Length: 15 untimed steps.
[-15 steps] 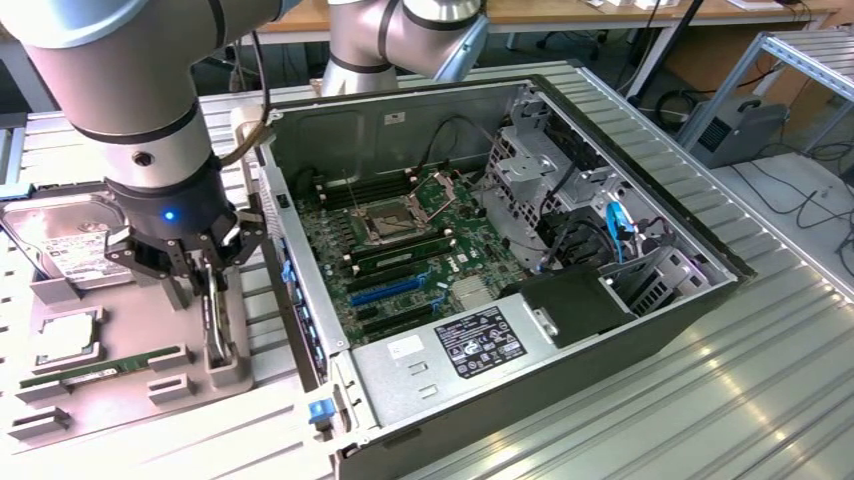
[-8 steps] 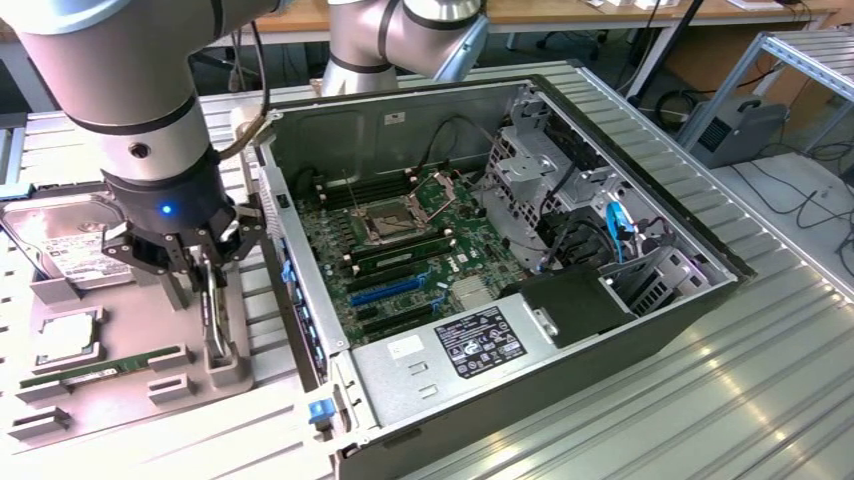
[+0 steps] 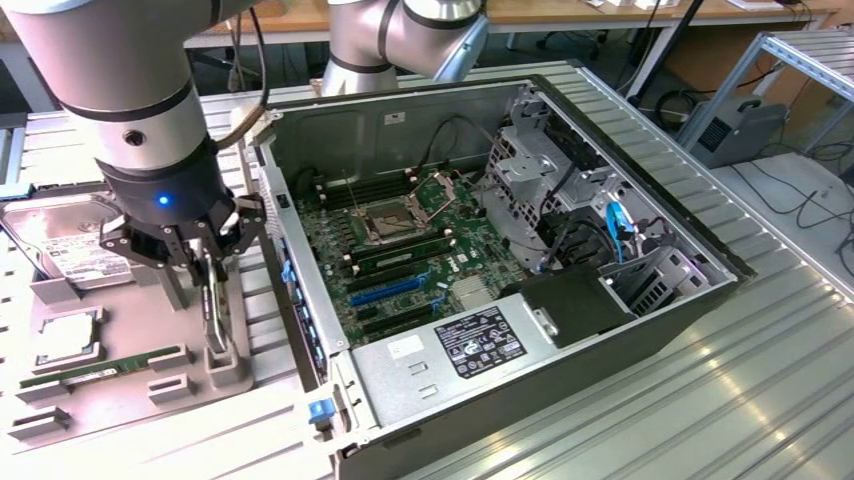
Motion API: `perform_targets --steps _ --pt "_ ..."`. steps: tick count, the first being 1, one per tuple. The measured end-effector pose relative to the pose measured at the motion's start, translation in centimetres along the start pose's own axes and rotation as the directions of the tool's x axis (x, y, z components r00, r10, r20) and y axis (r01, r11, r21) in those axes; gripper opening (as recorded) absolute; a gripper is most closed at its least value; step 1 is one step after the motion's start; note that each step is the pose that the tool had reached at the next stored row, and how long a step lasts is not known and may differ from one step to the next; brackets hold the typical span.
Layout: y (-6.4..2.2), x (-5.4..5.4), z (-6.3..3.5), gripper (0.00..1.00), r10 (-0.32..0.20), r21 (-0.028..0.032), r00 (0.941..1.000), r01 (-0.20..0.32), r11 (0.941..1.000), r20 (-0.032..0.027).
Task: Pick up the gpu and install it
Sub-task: 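Pick up the gpu and move the gpu toward the slot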
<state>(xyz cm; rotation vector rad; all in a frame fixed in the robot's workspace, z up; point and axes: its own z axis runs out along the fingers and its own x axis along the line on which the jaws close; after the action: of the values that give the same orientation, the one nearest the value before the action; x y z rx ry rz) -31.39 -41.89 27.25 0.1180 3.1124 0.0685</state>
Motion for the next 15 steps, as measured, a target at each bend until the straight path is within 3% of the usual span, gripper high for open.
perform_targets --steps 15 --pt "0.09 0.0 -1.87 0.27 0.0 0.0017 1.0 0.0 1.0 0.0"
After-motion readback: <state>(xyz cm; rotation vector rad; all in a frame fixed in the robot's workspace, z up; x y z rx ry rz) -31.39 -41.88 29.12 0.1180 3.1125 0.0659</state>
